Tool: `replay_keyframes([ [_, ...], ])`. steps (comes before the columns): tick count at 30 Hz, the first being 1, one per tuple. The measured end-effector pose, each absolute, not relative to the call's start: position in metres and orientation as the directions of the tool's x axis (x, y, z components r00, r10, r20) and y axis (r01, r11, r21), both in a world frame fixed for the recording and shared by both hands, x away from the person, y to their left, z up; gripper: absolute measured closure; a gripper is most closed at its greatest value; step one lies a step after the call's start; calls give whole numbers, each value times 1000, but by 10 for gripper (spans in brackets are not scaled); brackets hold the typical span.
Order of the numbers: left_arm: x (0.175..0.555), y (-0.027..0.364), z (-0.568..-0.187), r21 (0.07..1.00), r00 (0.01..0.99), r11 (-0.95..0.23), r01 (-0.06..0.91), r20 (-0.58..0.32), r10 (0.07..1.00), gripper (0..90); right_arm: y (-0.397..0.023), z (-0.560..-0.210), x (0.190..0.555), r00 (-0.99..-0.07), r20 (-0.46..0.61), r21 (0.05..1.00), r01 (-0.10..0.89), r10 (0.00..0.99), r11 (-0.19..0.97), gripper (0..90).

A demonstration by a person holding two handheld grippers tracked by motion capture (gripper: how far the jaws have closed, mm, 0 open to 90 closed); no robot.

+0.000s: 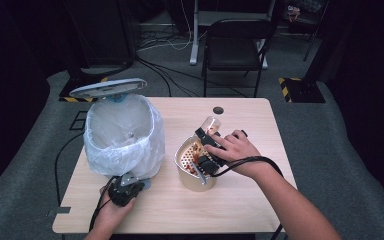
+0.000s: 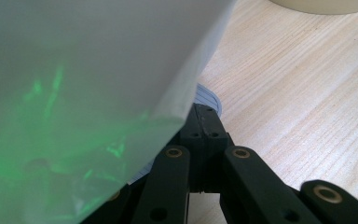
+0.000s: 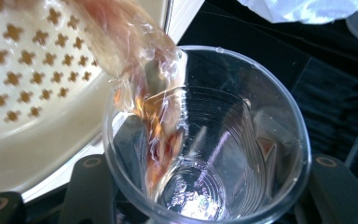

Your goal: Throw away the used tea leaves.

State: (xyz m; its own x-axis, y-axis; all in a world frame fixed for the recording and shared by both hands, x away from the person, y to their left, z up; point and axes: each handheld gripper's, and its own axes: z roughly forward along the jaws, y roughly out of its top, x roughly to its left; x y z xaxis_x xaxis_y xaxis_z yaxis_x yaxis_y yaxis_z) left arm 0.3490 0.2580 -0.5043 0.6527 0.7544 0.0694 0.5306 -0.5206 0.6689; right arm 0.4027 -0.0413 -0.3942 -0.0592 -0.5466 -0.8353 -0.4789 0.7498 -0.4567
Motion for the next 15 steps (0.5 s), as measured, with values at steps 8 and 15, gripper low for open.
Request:
replay_keyframes([
  [8, 349, 258, -504, 669, 653, -521, 530, 70, 754, 900, -42, -410, 396, 52, -804, -553, -435, -593, 711, 431],
  [15, 349, 258, -504, 670, 654, -521, 530, 69, 754, 900, -43, -412, 396, 104, -790, -583, -432, -604, 688, 432],
])
